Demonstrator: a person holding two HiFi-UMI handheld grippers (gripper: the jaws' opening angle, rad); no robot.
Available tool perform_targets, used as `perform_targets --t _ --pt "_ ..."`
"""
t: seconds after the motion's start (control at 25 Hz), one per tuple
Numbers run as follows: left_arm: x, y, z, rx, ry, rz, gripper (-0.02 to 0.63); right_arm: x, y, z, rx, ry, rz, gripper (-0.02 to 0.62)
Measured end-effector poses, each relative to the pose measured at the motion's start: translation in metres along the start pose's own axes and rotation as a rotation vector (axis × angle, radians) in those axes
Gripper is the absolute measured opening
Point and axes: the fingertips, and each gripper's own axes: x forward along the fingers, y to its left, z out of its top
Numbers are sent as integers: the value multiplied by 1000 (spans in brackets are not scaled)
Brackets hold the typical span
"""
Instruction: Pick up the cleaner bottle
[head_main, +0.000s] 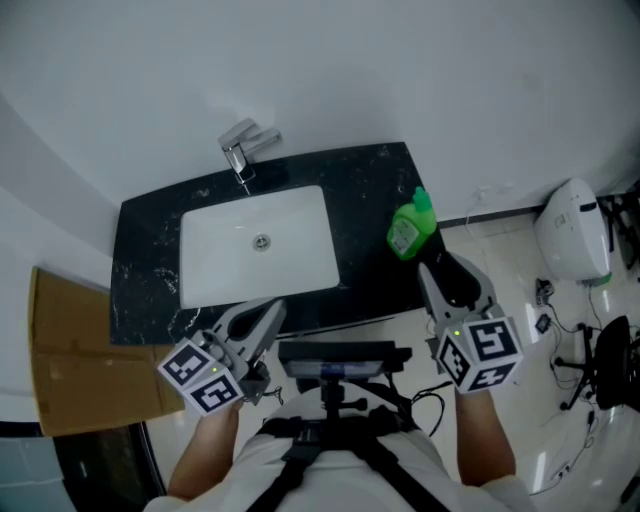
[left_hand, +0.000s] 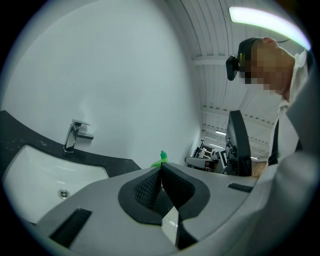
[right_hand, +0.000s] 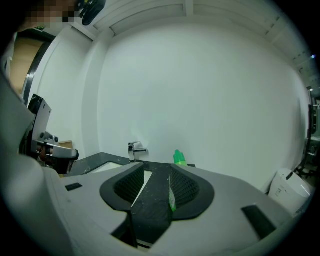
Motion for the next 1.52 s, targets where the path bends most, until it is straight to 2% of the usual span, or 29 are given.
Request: perform_targets --t 0.56,1.16,1.52 --pt "4 -4 -12 -23 21 2 -5 17 -19 -37 -28 15 -64 167" --pt "6 -5 -17 -32 36 9 -5 32 -30 -68 -15 65 -73 167" --pt "7 -4 -19 -37 41 25 -5 45 -35 -88 -50 102 -80 167"
